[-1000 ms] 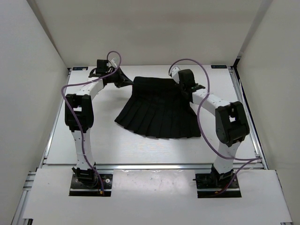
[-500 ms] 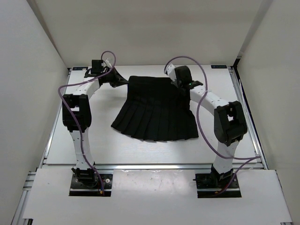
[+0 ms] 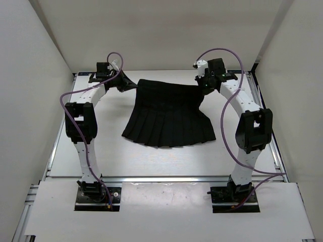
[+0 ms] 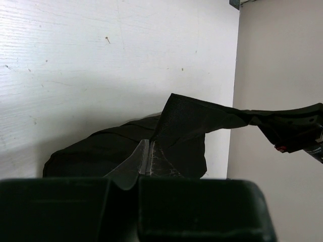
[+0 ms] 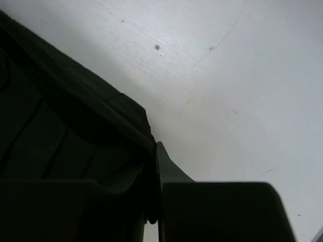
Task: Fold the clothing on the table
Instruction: Fold the skirt
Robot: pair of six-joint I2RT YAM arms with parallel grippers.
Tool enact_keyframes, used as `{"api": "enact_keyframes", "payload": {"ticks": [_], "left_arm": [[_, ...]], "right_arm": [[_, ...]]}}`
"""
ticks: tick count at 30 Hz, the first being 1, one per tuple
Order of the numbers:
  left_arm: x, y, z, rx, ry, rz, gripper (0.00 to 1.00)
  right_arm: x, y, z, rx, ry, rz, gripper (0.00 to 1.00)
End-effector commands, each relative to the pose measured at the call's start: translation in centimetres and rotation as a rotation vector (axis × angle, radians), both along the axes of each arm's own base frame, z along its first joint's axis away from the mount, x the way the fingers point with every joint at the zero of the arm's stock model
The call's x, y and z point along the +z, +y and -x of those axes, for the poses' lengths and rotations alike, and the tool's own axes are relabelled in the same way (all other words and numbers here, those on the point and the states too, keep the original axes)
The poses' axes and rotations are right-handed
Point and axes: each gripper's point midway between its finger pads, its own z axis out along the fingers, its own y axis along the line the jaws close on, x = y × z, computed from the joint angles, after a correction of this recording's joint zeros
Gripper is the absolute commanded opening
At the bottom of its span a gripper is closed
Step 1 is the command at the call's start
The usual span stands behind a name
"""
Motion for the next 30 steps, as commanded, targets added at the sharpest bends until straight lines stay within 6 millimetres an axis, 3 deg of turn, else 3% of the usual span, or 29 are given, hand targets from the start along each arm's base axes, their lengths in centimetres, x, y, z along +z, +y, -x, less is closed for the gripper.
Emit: {"api": "enact_keyframes", "payload": {"ticks": [1,5,11,16,23,30], "left_arm": [[4.2,2.8,-0.7,0.076,-0.113,-0.048,0.00],[3.7,3.0,0.0,0.079,-0.109,-0.057,0.00],[3.2,2.7,1.3,0.061,-0.088,-0.045,0.00],[3.1,2.7,3.3,0.056,-0.082,-0.040,0.00],[3.4,1.9,7.7,0.028,-0.052,-0.025,0.00],[1.5,0.4,13.6,-0.025,0.016,-0.050,0.00]], "right_arm": [[1.6,-0.7,1.2,-0.009,0.036,-0.016,0.00],[3.3,0.5,1.9,0.046,0.010,-0.028,0.00],[3.2,-0.3,2.6,0.044,0.044,-0.060,0.00],[4.5,0.1,5.3,0.088,0.063,-0.042,0.00],[4.3,-0.3,8.9,0.080,0.156,-0.080,0.00],[2.2,-0.8,13.0,0.061,0.284,-0.138,0.00]]}}
